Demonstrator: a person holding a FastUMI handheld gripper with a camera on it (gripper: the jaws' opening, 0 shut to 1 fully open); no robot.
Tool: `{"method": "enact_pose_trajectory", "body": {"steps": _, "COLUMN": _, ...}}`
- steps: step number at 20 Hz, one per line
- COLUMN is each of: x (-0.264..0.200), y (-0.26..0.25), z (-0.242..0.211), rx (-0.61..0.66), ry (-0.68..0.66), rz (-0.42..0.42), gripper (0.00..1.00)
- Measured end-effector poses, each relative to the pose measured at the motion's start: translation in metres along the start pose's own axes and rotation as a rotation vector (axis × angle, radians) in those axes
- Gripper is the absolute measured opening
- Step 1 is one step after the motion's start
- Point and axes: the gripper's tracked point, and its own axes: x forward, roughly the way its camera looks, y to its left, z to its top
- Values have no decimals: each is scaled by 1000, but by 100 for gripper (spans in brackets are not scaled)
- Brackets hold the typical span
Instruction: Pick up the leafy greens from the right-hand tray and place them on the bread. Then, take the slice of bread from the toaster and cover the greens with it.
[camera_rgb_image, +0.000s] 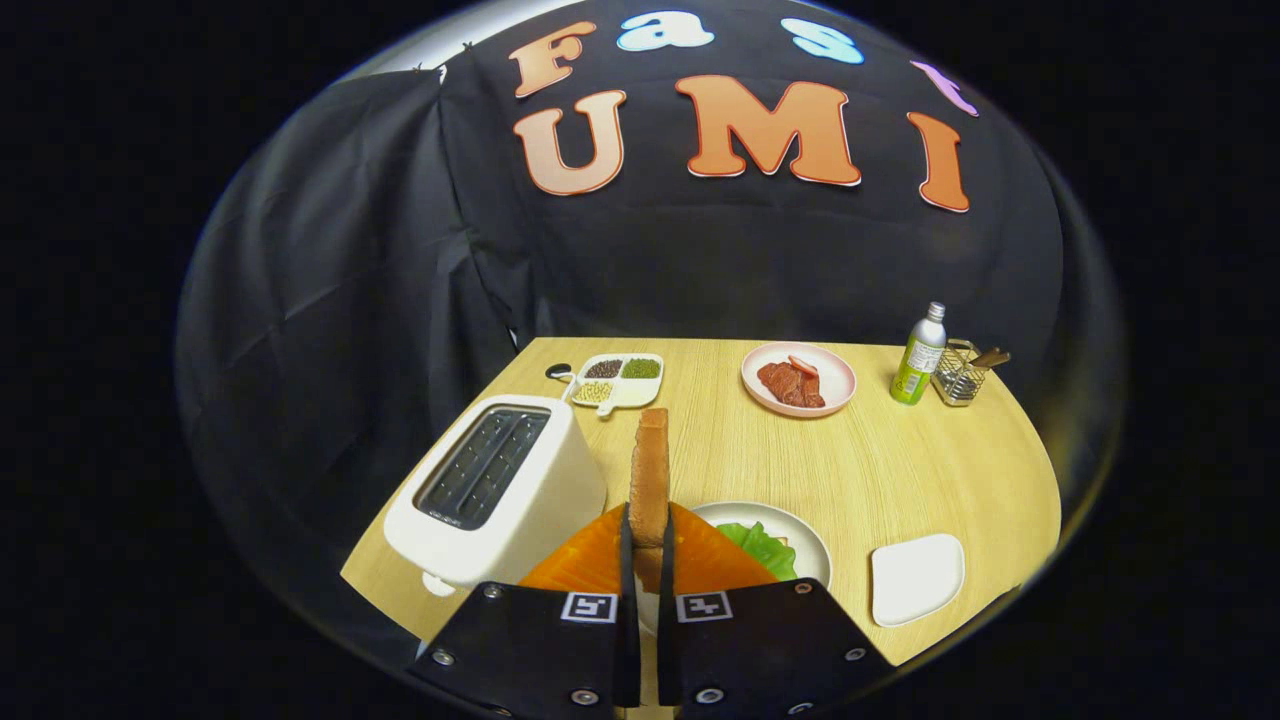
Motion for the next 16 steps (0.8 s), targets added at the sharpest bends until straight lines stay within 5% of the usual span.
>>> {"method": "enact_pose_trajectory", "body": {"steps": 16, "x": 32, "y": -56, "z": -72, "rx": 93, "ry": 112, "rz": 63, "gripper": 9}}
